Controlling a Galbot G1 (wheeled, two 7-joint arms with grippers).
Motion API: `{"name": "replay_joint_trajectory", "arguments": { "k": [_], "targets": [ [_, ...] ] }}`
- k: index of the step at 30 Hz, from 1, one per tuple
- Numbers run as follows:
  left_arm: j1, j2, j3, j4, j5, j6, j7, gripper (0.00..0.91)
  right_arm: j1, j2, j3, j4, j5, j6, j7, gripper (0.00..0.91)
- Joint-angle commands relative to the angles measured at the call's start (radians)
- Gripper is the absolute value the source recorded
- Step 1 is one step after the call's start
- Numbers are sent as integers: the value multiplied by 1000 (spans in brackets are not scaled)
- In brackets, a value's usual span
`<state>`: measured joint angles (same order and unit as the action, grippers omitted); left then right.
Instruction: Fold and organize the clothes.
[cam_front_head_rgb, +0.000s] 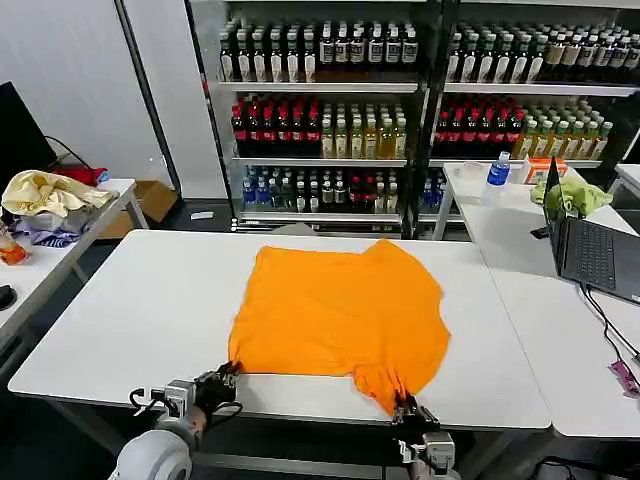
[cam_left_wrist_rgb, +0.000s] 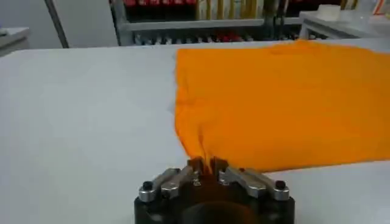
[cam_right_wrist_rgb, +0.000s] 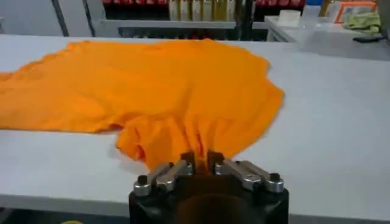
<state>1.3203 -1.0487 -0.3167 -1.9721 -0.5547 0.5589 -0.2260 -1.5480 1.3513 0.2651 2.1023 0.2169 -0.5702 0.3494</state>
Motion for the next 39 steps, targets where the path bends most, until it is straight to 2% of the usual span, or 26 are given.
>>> {"name": "replay_joint_trajectory", "arguments": {
  "k": [1,8,23,30,39],
  "targets": [
    [7,11,-15,-38,-32,-24,27,10,-3,-4,6,39,2,31,-1,0],
    [48,23,-69,-108,-80,-35,33,10,-20,-35,44,113,5,76,-17,0],
    [161,27,-172,-263,-126,-43,32,10,-52,-109,144,244,21,100,-30,0],
    [106,46,-161,-224,-133,-45,34,10,38,-161,156,208,47,94,-41,0],
    [-57,50,-79,-62,-126,-53,44,10,245,-201,83,66,66,90,-49,0]
  ]
}}
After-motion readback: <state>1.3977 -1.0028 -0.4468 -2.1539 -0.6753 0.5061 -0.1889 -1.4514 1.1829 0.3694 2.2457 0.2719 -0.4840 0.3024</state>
